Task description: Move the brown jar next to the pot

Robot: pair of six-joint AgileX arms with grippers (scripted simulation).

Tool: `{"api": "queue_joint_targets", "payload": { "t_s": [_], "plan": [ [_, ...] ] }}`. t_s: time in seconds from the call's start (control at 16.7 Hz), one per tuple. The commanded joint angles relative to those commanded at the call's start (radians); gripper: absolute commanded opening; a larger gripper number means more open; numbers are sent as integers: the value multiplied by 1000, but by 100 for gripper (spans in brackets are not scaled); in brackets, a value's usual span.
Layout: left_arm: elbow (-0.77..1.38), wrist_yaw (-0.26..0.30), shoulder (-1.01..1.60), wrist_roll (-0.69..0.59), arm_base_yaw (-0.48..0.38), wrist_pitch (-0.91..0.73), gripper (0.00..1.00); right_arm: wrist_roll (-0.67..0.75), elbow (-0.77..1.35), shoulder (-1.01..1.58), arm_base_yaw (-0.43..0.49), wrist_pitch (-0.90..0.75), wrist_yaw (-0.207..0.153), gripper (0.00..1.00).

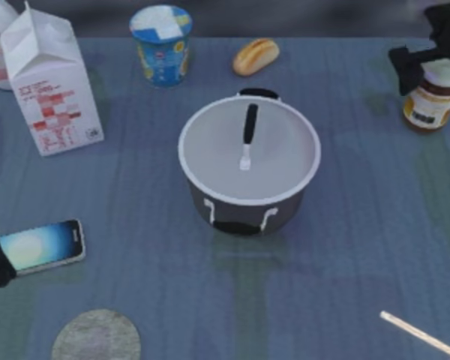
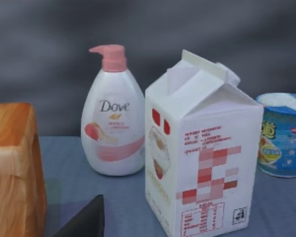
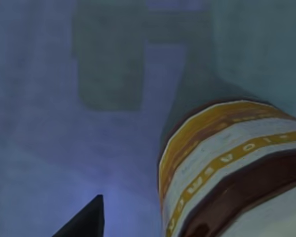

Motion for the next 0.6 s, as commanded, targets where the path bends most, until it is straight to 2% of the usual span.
{"api": "queue_joint_targets", "payload": {
  "t_s": [0.36,0.6],
  "plan": [
    [0,0,0,0,0,0,100,0,49,43,1,-8,1,100],
    [0,0,0,0,0,0,100,0,49,43,1,-8,1,70]
  ]
}}
